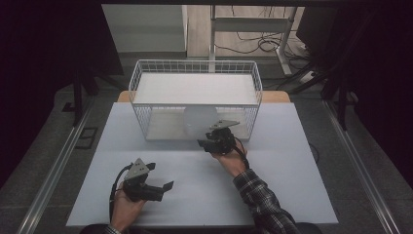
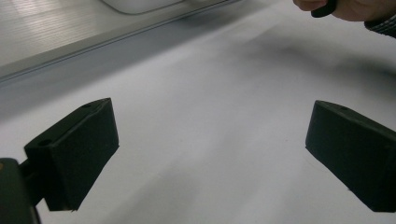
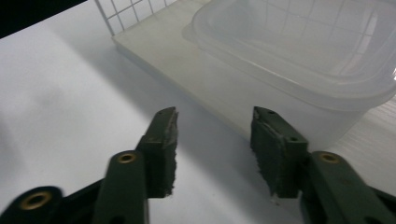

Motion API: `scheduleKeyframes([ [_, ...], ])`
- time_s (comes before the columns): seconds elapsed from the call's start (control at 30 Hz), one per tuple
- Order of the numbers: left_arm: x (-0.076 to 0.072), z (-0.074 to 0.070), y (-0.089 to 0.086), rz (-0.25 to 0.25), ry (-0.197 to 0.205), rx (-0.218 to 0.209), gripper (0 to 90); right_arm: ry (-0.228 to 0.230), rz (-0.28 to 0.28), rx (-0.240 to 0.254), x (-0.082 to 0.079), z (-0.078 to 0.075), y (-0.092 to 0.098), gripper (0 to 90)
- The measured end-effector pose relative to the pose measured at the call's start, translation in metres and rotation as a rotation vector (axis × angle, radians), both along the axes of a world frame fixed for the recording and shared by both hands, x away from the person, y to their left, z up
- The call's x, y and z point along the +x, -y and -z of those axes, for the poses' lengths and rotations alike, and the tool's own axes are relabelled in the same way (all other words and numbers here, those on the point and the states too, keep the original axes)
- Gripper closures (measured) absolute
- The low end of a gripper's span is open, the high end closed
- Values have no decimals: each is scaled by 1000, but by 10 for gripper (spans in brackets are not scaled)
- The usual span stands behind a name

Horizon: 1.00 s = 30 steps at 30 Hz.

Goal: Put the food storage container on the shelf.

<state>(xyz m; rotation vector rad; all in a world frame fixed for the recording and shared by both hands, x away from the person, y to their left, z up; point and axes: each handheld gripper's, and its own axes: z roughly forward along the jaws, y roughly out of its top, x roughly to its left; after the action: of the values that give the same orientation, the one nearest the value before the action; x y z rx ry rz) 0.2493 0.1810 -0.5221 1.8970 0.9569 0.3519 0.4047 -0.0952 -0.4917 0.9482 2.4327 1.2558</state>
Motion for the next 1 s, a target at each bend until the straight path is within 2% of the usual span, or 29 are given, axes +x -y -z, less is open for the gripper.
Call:
scheduleKeyframes([
  [0.4,0,0,0,5,-3,3,20,5,-25,-6,-10,-7,2,278],
  [0.67,0,0,0,2,4,-3,21,1,-69,-9,-16,-7,0,136],
  [1.0,0,0,0,2,6,-2,21,1,-66,-19,-22,-8,4,46],
])
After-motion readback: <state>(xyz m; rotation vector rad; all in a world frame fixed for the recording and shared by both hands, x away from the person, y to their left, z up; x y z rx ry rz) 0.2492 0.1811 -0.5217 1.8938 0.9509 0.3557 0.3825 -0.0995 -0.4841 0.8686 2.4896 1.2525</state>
